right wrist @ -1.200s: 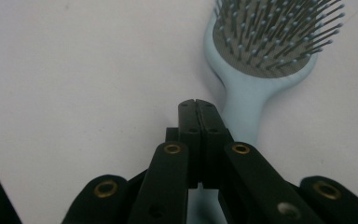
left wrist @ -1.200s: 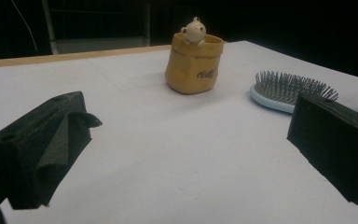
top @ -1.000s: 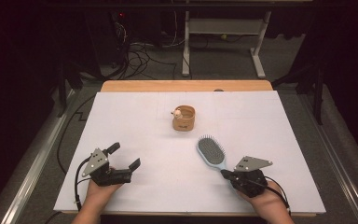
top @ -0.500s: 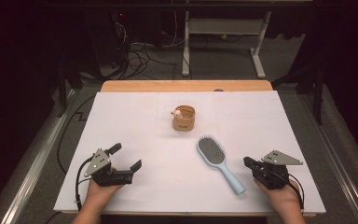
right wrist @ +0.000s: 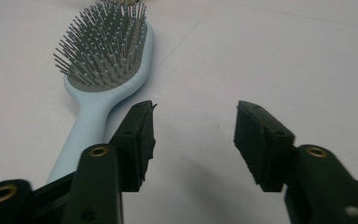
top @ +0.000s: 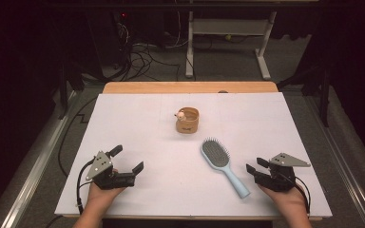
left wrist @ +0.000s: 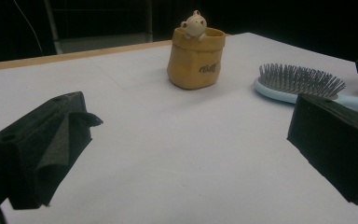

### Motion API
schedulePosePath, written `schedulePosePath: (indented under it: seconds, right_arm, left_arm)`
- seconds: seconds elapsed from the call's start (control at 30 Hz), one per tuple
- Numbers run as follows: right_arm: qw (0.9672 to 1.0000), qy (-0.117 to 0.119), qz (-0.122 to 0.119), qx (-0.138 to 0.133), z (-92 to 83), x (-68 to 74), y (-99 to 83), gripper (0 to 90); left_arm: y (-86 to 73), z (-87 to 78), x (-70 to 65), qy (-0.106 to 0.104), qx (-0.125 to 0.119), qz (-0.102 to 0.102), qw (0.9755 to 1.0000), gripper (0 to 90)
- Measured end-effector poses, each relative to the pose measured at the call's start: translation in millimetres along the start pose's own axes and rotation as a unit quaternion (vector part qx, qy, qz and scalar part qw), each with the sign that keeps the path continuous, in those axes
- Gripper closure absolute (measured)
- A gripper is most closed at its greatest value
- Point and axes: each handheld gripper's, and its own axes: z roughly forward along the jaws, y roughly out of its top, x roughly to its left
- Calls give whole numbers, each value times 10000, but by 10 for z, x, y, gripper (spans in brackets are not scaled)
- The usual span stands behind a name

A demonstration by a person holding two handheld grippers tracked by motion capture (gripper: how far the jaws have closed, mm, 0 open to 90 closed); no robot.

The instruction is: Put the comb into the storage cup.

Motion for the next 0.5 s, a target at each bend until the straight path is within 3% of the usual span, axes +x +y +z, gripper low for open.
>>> schedulePosePath:
  seconds: [0.2, 0.5]
  right_arm:
    - [10000, 44, 84, 33, 8, -33, 4, 232]
    - [9999, -21, 128, -21, 10, -44, 9, 100]
  left_arm:
    - [-13, 2, -11, 40, -6, -69, 10000, 4]
    - [-12, 3, -12, 43, 0, -92, 9999, 3]
